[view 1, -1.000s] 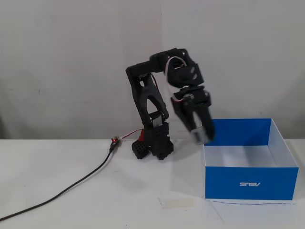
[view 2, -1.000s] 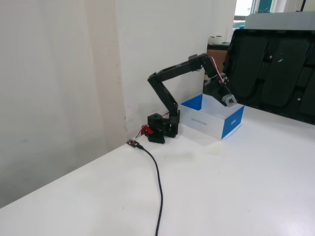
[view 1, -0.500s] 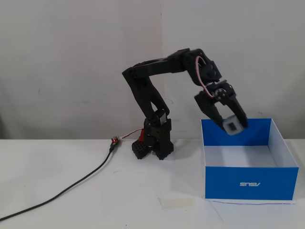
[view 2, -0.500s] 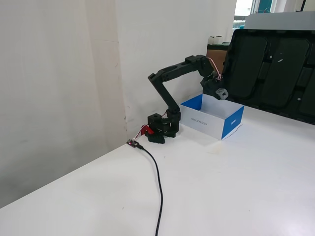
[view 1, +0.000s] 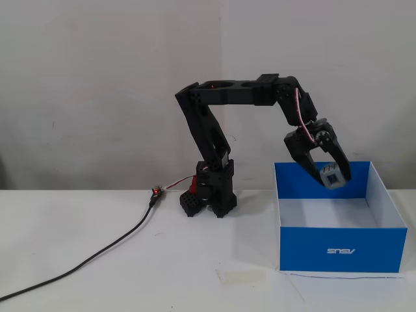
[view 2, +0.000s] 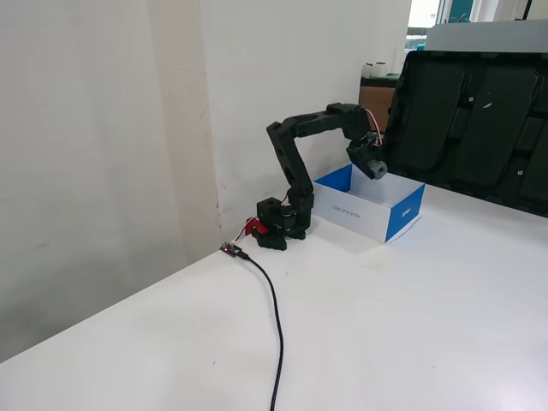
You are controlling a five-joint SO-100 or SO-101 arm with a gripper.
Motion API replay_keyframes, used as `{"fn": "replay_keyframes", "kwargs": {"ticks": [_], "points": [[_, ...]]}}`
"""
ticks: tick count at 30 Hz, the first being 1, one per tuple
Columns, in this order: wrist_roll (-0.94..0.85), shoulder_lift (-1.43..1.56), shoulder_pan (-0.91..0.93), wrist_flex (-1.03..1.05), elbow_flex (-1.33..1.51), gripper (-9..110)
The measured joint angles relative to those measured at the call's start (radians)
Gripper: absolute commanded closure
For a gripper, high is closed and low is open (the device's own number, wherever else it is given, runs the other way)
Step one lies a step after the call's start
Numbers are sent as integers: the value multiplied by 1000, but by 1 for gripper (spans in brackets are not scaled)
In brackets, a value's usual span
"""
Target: Pick the gray block and keep it in the box.
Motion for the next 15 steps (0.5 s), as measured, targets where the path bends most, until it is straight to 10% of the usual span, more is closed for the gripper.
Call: {"fn": "replay_keyframes", "kwargs": {"ticks": [8, 15], "points": [[18, -97, -9, 83, 0, 72], [18, -98, 49, 163, -58, 92]]}}
